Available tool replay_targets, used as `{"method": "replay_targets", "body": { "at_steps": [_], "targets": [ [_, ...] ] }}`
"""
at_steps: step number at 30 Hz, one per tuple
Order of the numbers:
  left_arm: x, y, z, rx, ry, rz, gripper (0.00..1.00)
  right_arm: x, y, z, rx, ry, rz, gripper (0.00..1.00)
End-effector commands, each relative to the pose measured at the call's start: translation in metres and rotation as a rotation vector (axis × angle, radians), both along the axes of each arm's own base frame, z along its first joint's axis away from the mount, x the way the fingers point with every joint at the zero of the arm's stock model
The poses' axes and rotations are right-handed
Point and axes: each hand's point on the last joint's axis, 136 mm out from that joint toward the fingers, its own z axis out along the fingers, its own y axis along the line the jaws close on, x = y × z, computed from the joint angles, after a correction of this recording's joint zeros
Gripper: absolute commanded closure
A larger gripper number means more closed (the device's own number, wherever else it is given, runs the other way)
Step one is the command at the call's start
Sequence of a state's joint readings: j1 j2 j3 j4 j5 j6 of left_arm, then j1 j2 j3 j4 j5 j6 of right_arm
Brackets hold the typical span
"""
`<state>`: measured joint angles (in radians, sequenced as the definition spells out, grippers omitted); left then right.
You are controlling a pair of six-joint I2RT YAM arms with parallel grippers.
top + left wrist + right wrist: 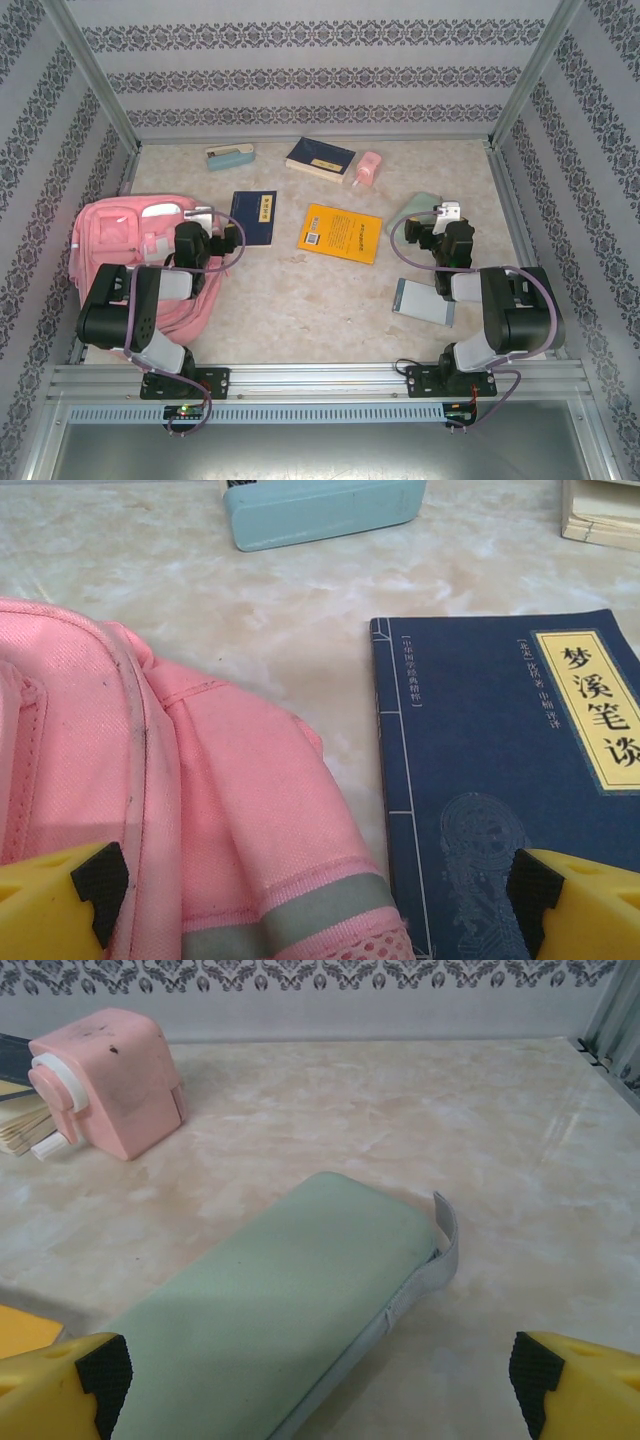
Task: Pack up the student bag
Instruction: Move the student bag to the middle-left of the table.
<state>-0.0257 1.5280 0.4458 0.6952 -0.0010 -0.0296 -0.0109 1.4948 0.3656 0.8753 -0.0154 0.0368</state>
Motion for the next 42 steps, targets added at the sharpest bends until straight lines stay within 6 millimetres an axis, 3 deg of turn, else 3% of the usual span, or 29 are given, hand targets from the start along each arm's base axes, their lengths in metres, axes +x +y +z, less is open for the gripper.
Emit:
{"method": "replay_targets", "body": {
  "at_steps": [1,4,7,10,11,15,21,25,28,32,37,42],
  "targets": [
    [0.006,0.029,0.041,0.023,0.028,0.141,0.0,-0.003,-0.012,0.034,0.011,-0.075,-0.077,0.02],
    [0.002,0.037,0.074,-0.063,0.047,0.247,0.01,-0.015,-0.026,0.057,0.032,-0.105,-0.175,0.02],
    [-0.002,0.047,0.1,-0.183,0.101,0.392,0.01,-0.035,-0.058,0.076,0.237,-0.118,-0.419,0.02],
    [0.008,0.042,0.106,-0.201,0.221,0.383,0.01,-0.035,-0.048,0.094,0.359,-0.144,-0.348,0.02],
    [0.013,0.038,0.101,-0.207,0.27,0.376,0.0,-0.033,-0.043,0.098,0.384,-0.141,-0.324,0.02],
    [0.03,0.039,0.078,-0.221,0.398,0.423,0.13,-0.029,-0.027,0.116,0.412,-0.101,-0.269,0.02],
    [0.02,0.063,0.039,-0.153,0.522,0.622,0.2,-0.031,-0.006,0.137,0.369,-0.096,-0.197,0.02],
    [0.024,0.06,0.012,-0.142,0.599,0.613,0.22,-0.032,0.007,0.14,0.352,-0.082,-0.158,0.02],
    [0.032,0.04,-0.011,-0.224,0.663,0.551,0.26,-0.033,0.011,0.138,0.34,-0.057,-0.148,0.02],
    [0.051,-0.003,-0.029,-0.332,0.681,0.416,0.32,-0.033,0.015,0.137,0.337,-0.039,-0.141,0.02],
    [0.078,-0.07,-0.027,-0.289,0.685,0.217,0.33,-0.03,0.019,0.137,0.333,-0.024,-0.128,0.02],
    [0.089,-0.129,-0.019,-0.237,0.688,0.047,0.33,-0.026,0.03,0.134,0.337,0.009,-0.098,0.02]
  ]
}}
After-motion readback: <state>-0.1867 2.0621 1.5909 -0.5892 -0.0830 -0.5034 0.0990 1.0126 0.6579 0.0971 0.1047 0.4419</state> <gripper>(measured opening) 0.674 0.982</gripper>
